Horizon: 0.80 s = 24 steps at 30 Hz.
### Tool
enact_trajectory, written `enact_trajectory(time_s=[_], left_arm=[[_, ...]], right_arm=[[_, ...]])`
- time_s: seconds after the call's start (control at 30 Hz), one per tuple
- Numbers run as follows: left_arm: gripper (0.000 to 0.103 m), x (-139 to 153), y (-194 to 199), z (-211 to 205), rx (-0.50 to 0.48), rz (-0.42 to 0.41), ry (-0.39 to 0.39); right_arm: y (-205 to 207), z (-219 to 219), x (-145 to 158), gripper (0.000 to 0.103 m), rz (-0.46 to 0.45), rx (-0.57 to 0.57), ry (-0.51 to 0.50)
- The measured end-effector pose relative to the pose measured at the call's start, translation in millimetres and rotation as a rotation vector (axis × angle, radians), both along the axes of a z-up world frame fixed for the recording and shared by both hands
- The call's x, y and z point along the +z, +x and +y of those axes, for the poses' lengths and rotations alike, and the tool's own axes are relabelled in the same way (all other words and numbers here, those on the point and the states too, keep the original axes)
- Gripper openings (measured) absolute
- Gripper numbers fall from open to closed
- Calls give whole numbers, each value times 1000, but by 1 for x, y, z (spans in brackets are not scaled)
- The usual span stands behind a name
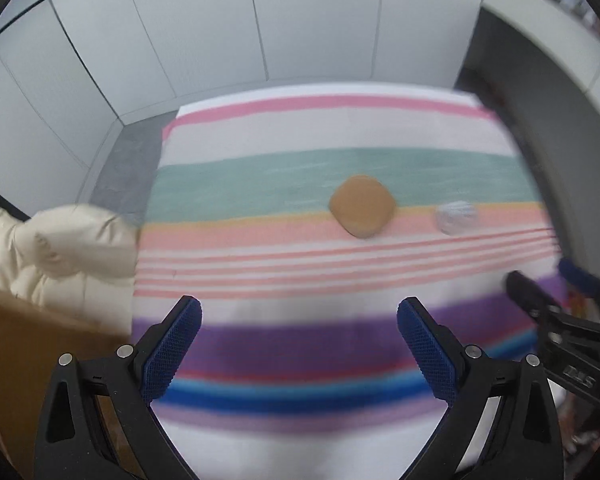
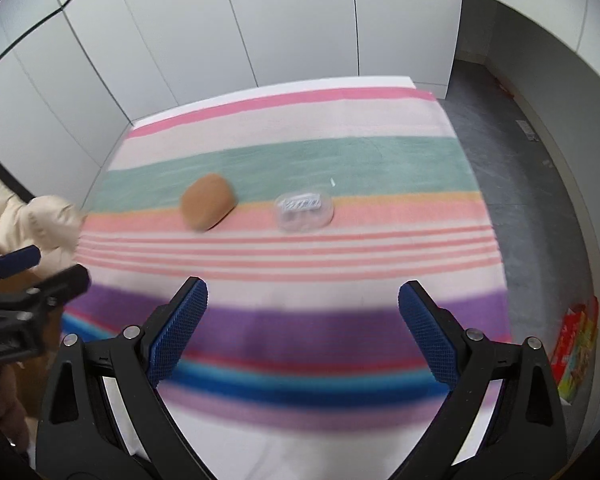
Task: Organize objects
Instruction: 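Grasp the clear labeled case with the right gripper while the left gripper grasps the tan sponge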
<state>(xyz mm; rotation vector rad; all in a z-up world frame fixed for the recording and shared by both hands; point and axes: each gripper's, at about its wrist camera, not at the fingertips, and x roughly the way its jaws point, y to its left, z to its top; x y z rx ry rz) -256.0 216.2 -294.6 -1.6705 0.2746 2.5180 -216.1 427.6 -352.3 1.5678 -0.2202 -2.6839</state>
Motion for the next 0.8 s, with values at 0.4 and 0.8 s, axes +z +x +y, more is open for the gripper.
enact_trajectory(time_s=[0.4,0.8], left_arm=[[96,-65,-72,29,92,-90,113],[87,-90,-85,73,44,-66,95]], right_arm=[[-81,-6,-71,82,1,17,43],[-65,25,-67,61,69,-42,18]])
